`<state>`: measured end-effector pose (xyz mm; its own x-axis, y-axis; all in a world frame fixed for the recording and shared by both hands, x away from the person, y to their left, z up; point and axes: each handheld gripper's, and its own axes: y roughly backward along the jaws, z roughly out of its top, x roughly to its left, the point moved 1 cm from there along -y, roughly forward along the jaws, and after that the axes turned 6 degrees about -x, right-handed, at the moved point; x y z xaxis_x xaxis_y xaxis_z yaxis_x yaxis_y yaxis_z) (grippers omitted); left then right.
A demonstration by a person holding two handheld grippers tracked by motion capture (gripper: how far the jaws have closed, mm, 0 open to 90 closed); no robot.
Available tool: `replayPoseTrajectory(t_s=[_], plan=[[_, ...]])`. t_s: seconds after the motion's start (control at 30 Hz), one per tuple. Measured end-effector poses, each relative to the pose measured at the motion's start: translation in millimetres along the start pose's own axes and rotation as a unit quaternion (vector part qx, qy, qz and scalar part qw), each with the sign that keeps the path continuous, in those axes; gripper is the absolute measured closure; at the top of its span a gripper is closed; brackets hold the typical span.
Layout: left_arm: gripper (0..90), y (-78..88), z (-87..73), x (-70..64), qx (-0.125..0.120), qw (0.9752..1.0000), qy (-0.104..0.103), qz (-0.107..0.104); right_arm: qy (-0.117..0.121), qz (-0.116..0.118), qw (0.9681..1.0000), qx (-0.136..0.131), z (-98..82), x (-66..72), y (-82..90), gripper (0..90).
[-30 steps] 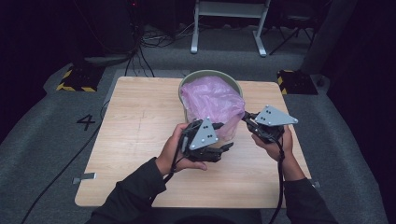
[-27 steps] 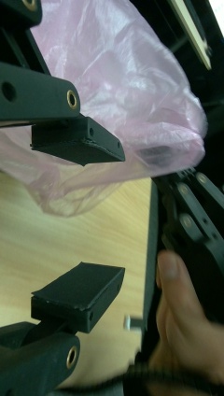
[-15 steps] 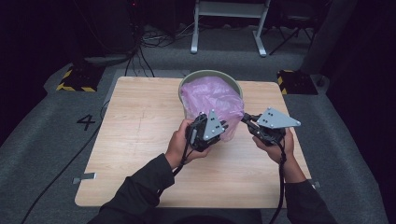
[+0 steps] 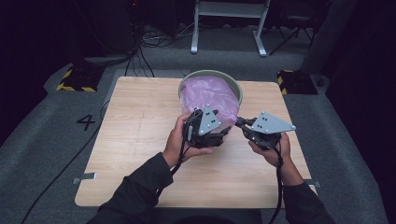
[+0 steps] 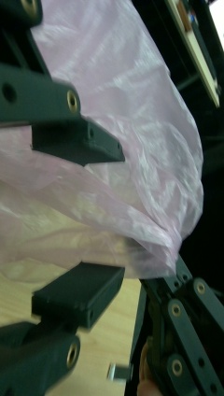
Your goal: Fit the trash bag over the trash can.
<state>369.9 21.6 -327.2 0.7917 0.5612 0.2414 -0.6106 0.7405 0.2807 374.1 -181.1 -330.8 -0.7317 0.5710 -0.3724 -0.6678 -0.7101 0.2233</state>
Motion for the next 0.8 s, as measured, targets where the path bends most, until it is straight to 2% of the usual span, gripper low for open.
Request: replayPoseTrajectory(t_s=[0.07,0.1,0.13,0.2,0.23,0.27,0.4,0.53,0.57,0.63,0.8], plan=[[55.7,-1.2,-0.2,-1.0,0.006,0.9999,-0.011,0.007,0.004,0.001,1.0000,0.000,0.8,1.3,0.8,90.0],[66.7,-1.8,-0.8,-1.2,0.007,0.9997,-0.019,0.012,0.002,0.001,1.0000,-0.001,1.0,1.6,1.2,90.0],[70.6,-2.4,-1.5,-1.3,0.009,0.9996,-0.021,0.016,0.002,-0.002,1.0000,-0.001,1.1,1.5,1.5,90.0],[80.9,-2.9,-3.2,0.2,0.015,0.9994,-0.030,0.011,-0.001,-0.008,1.0000,-0.001,1.0,0.2,2.5,90.0],[85.2,-2.3,-4.0,1.2,0.016,0.9990,-0.037,0.017,-0.002,-0.009,1.0000,-0.002,0.8,-0.5,2.8,90.0],[87.6,-1.4,-5.0,3.0,0.017,0.9991,-0.037,0.014,-0.002,-0.014,0.9999,-0.001,0.4,-1.5,3.2,90.0],[89.9,4.3,-8.5,8.7,0.023,0.9985,-0.048,0.010,-0.012,-0.023,0.9997,0.000,-1.5,-6.3,3.3,90.0],[89.9,17.2,-15.8,16.2,0.035,0.9972,-0.064,0.019,-0.032,-0.030,0.9990,0.010,-5.1,-14.4,1.6,90.0],[89.9,21.1,-18.0,18.6,0.040,0.9967,-0.066,0.027,-0.037,-0.033,0.9987,0.014,-6.3,-16.7,1.0,90.0],[89.8,29.0,-22.5,25.2,0.051,0.9940,-0.082,0.051,-0.046,-0.042,0.9979,0.020,-8.6,-21.6,-0.2,90.0],[89.8,51.1,-31.9,49.9,0.053,0.9944,-0.052,0.075,-0.069,-0.065,0.9950,0.033,-12.6,-34.1,-2.7,90.0]])
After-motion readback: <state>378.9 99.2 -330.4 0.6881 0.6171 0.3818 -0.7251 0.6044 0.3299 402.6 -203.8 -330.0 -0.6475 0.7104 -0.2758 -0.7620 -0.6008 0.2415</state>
